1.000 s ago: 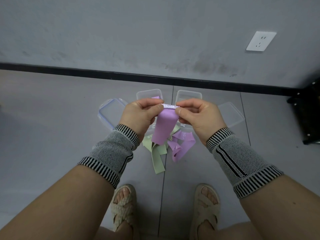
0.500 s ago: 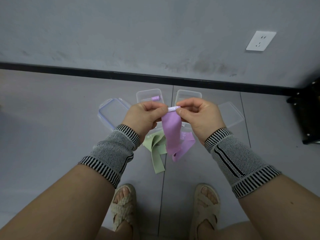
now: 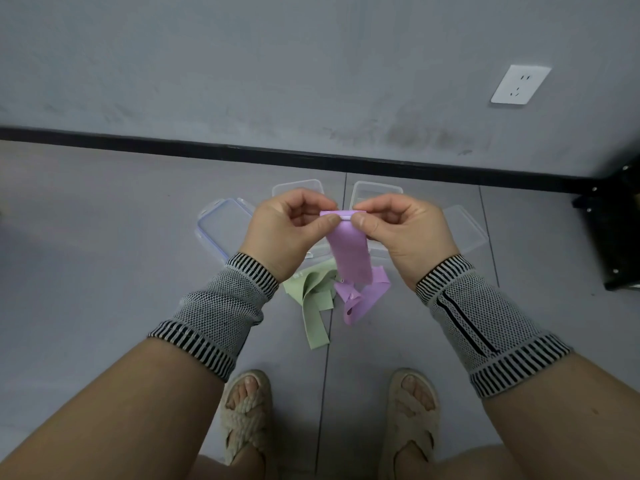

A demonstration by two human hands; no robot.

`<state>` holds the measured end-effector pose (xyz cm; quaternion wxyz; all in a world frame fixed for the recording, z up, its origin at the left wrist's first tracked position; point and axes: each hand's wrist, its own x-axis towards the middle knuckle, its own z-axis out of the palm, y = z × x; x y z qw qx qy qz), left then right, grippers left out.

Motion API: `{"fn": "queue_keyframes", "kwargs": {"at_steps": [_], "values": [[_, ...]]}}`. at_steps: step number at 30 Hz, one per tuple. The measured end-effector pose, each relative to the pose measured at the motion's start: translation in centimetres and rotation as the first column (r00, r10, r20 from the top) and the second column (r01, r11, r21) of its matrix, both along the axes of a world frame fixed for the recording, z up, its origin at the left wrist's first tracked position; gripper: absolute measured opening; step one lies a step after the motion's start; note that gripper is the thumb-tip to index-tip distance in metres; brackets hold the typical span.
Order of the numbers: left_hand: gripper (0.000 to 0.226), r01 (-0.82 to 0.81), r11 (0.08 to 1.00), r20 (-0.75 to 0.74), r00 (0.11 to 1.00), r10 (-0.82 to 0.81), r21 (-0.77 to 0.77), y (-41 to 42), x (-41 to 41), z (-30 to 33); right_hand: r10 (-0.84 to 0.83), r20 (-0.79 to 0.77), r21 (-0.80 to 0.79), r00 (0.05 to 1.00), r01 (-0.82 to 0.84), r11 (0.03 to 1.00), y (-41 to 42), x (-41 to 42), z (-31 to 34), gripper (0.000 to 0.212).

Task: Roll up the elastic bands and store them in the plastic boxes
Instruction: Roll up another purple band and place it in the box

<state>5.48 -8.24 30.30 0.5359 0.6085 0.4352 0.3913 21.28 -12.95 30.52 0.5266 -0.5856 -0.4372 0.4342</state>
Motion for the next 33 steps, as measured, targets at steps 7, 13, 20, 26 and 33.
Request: {"fn": "queue_keyframes", "kwargs": {"at_steps": [7, 13, 20, 26, 33], "values": [[0.024, 0.057, 0.992, -0.163, 0.986, -0.038, 0.111, -0.1, -0.2, -0.1, 0.037, 0.044, 0.014, 0.998, -0.038, 0.999, -0.3, -0.2, 0.1, 0.021], [0.026, -0.008, 0.985, -0.14, 0.99, 0.032, 0.174, -0.2, -0.5, 1.0, 0.05, -0.015, 0.059, 0.999, -0.049, 0.997, -0.2, -0.7, 1.0, 0.023], [0.009, -0.051, 0.967, -0.068, 0.995, 0.07, 0.249, -0.3, -0.6, 2.9, 0.018, 0.005, 0.159, 1.0, -0.019, 0.987, 0.3, -1.5, 3.1, 0.012], [0.015, 0.012, 0.984, 0.082, 0.996, -0.027, 0.178, 0.1, -0.4, 4.2, 0.049, 0.07, 0.245, 0.996, -0.065, 0.967, 0.6, -1.4, 4.8, 0.019], [0.015, -0.004, 0.962, 0.13, 0.991, -0.033, 0.274, 0.4, -0.4, 5.4, 0.039, 0.027, 0.288, 0.999, -0.045, 0.957, 0.8, -1.4, 6.1, 0.017]]}}
